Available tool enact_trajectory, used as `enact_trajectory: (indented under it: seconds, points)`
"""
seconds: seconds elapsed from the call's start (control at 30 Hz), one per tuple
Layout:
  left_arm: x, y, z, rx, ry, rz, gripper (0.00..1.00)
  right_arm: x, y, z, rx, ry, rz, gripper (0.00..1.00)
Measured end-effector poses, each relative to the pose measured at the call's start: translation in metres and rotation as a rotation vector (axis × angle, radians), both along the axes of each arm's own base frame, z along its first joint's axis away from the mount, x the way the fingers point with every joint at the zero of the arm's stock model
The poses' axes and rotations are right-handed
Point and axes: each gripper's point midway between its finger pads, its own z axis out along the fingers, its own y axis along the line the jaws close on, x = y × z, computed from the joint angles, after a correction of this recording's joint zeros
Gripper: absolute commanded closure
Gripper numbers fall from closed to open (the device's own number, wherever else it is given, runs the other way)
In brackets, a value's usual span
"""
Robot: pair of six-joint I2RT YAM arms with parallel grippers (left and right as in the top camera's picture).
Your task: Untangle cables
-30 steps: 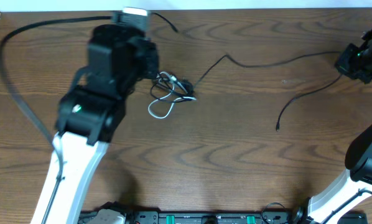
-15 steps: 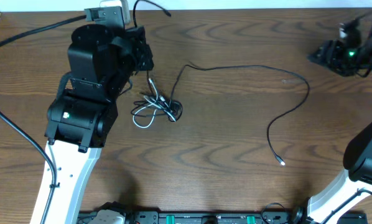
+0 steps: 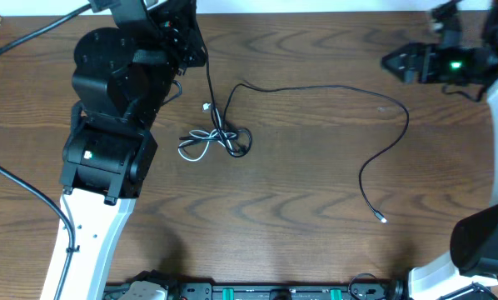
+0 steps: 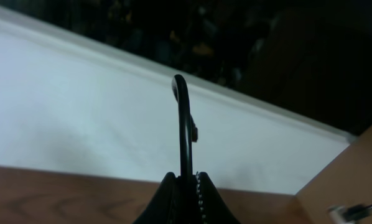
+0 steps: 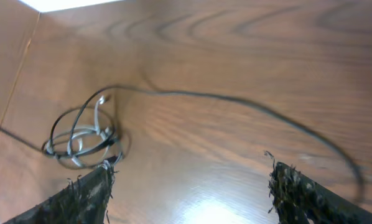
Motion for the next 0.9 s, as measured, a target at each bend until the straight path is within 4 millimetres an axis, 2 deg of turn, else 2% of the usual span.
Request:
enact_trajectory:
  seconds: [0.13,0.3,0.53,0.7,0.9]
  points:
    - [0.0,0.002,-0.007,0.001,0.03,0.013,0.93,-0.008,0.048,-0.005,-0.014,0.013,0.114,0.22]
    - [0.0,0.014,-0.037,0.038,0.145,0.082,0.93,-0.027,0.109,-0.018,-0.06,0.047,0.253,0.22]
    - [0.003,0.043,-0.048,0.063,0.189,0.21,0.93,-0.054,0.189,-0.059,-0.114,0.12,0.452,0.22]
    - [0.005,0.069,-0.053,0.038,0.216,0.288,0.92,-0.069,0.232,-0.087,-0.139,0.148,0.559,0.24]
    - [-0.008,0.091,-0.045,0.008,0.212,0.342,0.93,-0.09,0.276,-0.117,-0.156,0.174,0.661,0.28]
